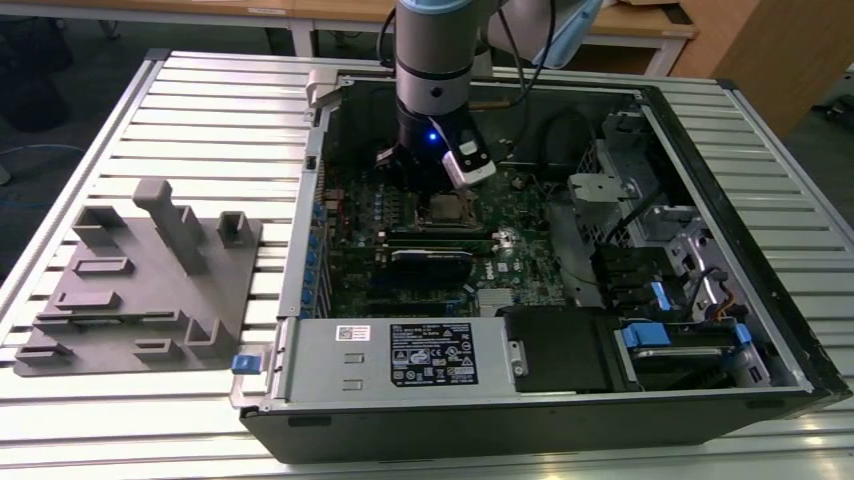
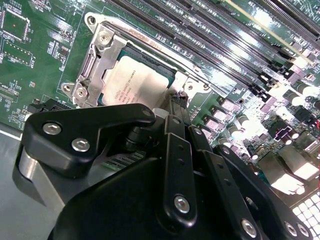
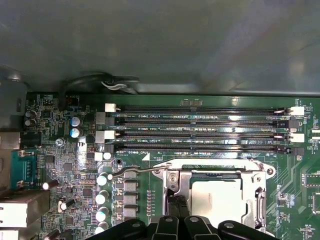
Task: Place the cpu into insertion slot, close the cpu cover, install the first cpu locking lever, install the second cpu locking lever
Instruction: 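Close the cpu cover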
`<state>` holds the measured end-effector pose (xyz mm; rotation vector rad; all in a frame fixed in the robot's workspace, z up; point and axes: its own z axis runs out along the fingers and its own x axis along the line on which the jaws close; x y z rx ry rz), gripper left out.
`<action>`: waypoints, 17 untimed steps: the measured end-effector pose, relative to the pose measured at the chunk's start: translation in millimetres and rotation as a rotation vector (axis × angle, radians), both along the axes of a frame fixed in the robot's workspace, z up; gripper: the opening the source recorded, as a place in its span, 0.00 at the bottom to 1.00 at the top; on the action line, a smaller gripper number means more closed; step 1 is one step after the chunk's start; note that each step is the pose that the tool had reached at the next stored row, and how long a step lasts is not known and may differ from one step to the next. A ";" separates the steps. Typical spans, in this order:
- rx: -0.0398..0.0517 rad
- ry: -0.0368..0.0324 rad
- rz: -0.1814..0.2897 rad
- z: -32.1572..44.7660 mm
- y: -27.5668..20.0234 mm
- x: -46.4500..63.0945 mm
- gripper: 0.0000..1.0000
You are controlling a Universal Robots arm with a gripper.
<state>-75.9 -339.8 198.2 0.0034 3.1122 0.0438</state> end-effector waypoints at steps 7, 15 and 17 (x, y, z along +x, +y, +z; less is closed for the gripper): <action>-0.0001 0.0001 0.000 5.6 0.0 0.0 0.11; -0.0002 0.0002 0.000 19.4 0.0 0.0 0.11; -0.0001 0.0001 0.000 23.6 0.0 0.0 0.11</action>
